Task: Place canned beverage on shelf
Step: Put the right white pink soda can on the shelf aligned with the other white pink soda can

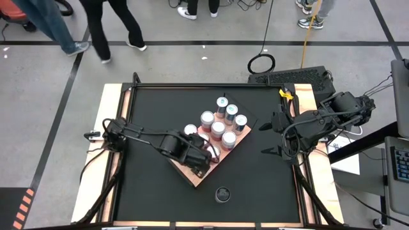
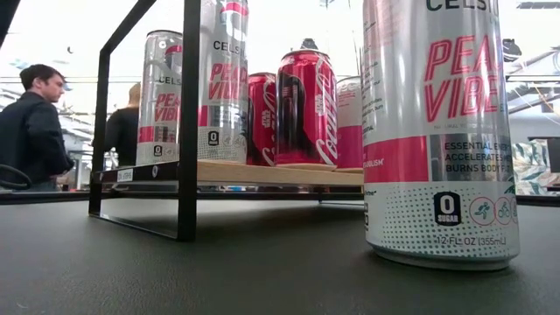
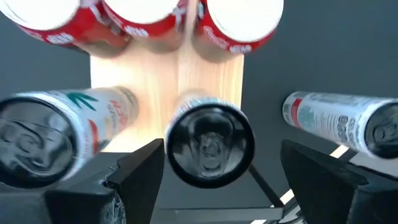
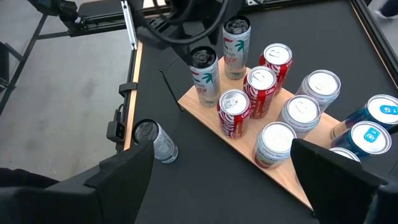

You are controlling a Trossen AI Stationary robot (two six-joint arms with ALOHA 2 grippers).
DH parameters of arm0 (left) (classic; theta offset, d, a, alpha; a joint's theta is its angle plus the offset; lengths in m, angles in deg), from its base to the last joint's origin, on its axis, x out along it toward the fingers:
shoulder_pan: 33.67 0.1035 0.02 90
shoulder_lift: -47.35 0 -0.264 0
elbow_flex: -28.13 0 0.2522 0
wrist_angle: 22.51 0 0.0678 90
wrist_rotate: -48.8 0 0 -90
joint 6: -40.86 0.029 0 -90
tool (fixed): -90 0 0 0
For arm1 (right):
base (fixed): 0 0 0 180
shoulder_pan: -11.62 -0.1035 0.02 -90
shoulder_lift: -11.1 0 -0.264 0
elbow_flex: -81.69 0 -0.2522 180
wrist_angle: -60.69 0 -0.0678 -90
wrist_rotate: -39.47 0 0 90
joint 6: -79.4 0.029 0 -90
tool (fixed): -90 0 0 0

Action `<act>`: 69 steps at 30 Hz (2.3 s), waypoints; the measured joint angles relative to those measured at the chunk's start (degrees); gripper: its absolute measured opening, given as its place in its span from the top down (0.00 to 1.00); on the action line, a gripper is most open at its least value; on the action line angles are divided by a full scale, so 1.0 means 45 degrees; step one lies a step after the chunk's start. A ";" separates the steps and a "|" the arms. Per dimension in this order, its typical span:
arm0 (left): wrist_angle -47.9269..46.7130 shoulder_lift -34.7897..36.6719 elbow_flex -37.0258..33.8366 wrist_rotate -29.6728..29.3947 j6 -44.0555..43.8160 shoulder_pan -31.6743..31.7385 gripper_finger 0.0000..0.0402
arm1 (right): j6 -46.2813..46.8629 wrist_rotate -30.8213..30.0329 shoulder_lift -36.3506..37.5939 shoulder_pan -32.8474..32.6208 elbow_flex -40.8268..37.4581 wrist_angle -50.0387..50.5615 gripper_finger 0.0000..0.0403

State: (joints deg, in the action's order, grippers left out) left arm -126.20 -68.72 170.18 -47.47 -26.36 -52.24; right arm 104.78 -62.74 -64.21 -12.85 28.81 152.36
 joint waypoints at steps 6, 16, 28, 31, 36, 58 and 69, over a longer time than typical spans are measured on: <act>-0.0010 0.0409 0.0016 -0.0290 0.0010 0.0330 0.23 | 0.0011 0.0000 0.0000 0.0000 0.0000 0.0005 0.11; -0.0010 0.1484 0.0016 -0.0840 0.0456 0.0978 0.23 | 0.0118 0.0000 0.0005 0.0000 0.0000 0.0015 0.11; 0.0102 0.2422 0.0432 -0.1420 0.1337 0.0321 0.34 | -0.0090 0.0004 0.0005 0.0000 0.0000 0.0034 0.11; 0.0441 0.2415 0.0545 -0.1435 0.1505 -0.0028 0.36 | -0.0140 0.0000 0.0005 -0.0001 0.0000 0.0034 0.11; 0.1408 0.2010 0.0550 -0.1431 0.2298 -0.0674 0.36 | -0.0222 -0.0111 0.0005 -0.0005 0.0000 0.0034 0.11; 0.1178 0.2411 0.0555 -0.4056 0.3730 -0.1935 0.36 | 0.0199 -0.0250 -0.1009 -0.0015 -0.2714 -0.5574 0.20; 0.1480 0.3259 0.0545 -0.4330 0.6097 -0.2170 0.36 | 0.2210 -0.0272 -0.3470 -0.0078 -0.3623 -0.7522 0.33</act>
State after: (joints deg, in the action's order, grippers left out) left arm -119.54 -54.05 172.63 -66.96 1.07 -62.01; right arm 114.72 -63.97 -79.83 -13.20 12.50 118.51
